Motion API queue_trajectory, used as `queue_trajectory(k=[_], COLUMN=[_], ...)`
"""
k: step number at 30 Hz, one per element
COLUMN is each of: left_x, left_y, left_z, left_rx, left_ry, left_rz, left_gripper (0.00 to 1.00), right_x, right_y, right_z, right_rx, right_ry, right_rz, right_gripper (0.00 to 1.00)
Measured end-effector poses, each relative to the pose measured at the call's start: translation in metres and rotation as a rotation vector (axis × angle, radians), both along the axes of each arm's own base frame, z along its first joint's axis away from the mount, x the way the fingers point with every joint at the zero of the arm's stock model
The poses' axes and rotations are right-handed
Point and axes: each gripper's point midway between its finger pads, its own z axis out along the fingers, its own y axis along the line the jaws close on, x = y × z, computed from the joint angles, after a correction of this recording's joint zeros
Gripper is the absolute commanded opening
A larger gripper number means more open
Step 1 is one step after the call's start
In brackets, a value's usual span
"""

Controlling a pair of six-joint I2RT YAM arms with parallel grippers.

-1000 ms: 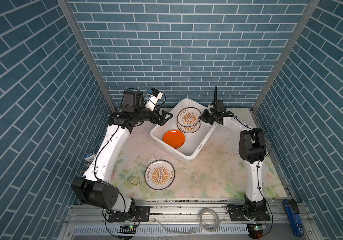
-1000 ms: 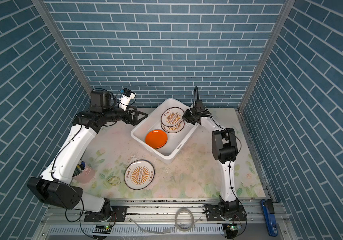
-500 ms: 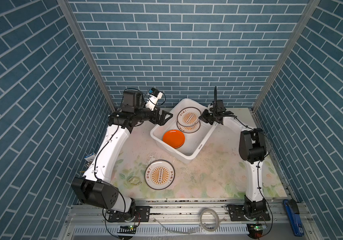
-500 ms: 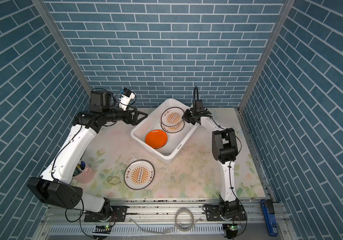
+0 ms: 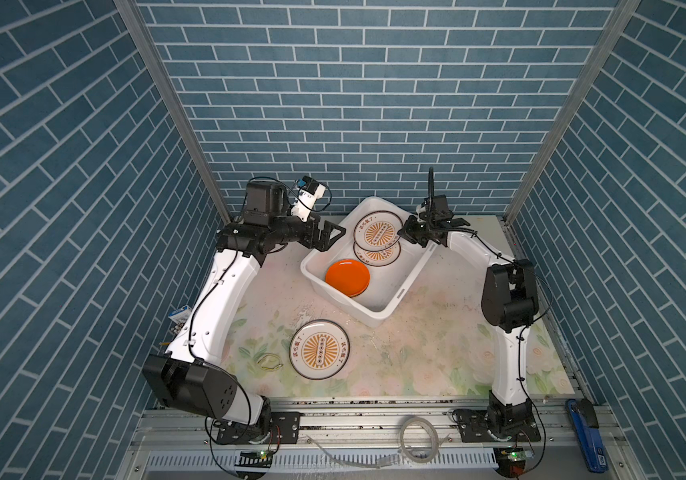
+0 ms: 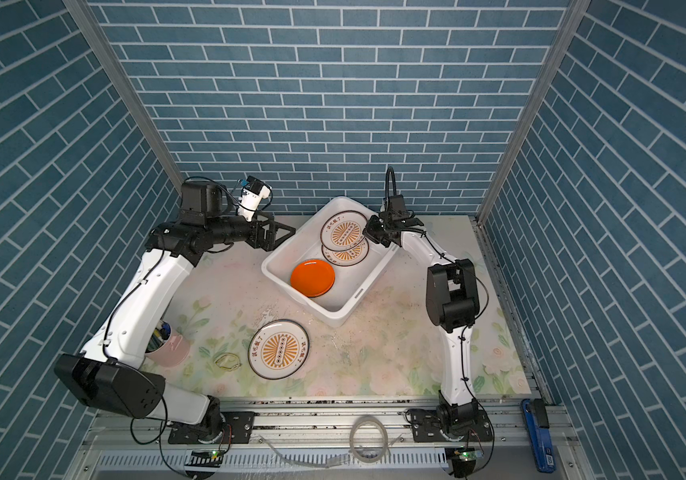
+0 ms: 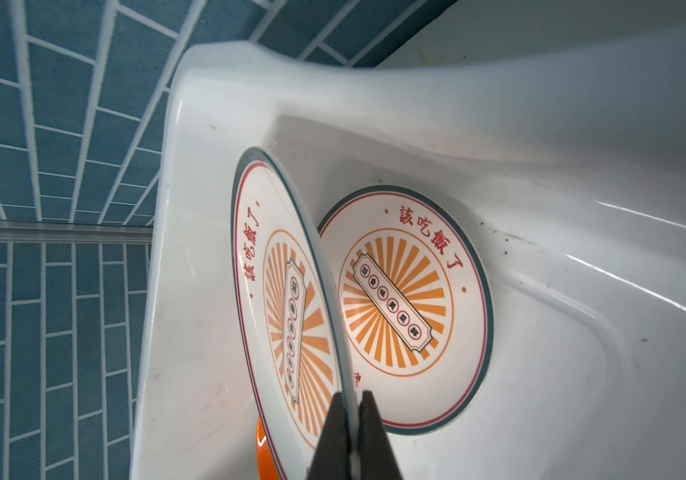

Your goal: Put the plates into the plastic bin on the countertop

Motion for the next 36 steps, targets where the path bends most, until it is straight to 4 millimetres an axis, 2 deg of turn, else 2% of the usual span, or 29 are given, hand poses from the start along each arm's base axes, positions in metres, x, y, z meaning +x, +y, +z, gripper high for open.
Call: queue_trajectory(k=[6, 13, 24, 36], left_x=[0.000, 0.000, -0.002, -0.002], left_y=[0.000, 0.000, 0.000, 0.000], left_z=[0.000, -0.001, -0.002, -0.002], left_rx=[0.000, -0.002, -0.004, -0.005], left_ry=[0.001, 0.004, 0.009, 0.010], left_rz=[-0.001, 0.000, 0.000, 0.000], left_gripper=[1.00, 1.00, 0.99, 1.00], right_x=[-0.002, 0.006, 0.001, -0.005], right_y=[-0.003, -0.002, -0.004, 0.003], right_z=[-0.004, 0.013, -0.021, -0.027], right_rx=[-0.026, -0.035, -0.084, -0.092], right_ry=[0.027, -0.003, 0.078, 0.093], right_rz=[-0.013, -0.029, -0.038, -0.023], right_gripper=[0.00, 0.00, 0.00, 0.00])
